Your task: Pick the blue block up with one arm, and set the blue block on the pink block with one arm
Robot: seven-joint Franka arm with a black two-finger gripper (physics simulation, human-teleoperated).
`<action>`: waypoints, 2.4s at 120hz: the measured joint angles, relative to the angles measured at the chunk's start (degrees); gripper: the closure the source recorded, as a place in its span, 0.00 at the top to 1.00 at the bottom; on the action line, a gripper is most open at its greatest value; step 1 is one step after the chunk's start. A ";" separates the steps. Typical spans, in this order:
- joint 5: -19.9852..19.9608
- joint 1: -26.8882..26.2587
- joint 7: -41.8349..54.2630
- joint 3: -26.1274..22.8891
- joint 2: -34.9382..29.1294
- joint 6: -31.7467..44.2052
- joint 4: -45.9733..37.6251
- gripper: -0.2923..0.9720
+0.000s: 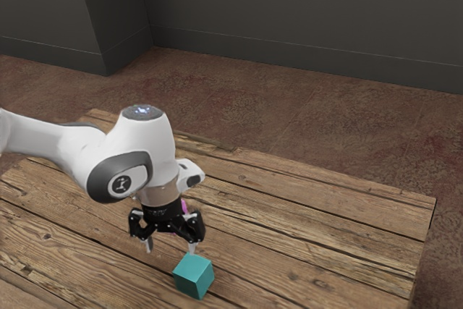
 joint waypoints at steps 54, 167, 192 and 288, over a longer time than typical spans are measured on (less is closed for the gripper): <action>-5.13 4.66 16.73 -6.67 4.39 7.71 -0.07 0.77; -10.04 4.40 25.87 -7.92 6.23 11.93 -2.81 0.77; -10.17 4.27 26.42 -7.92 7.68 12.72 -2.59 0.77; -10.25 4.19 26.76 -7.99 10.76 15.18 -2.20 0.56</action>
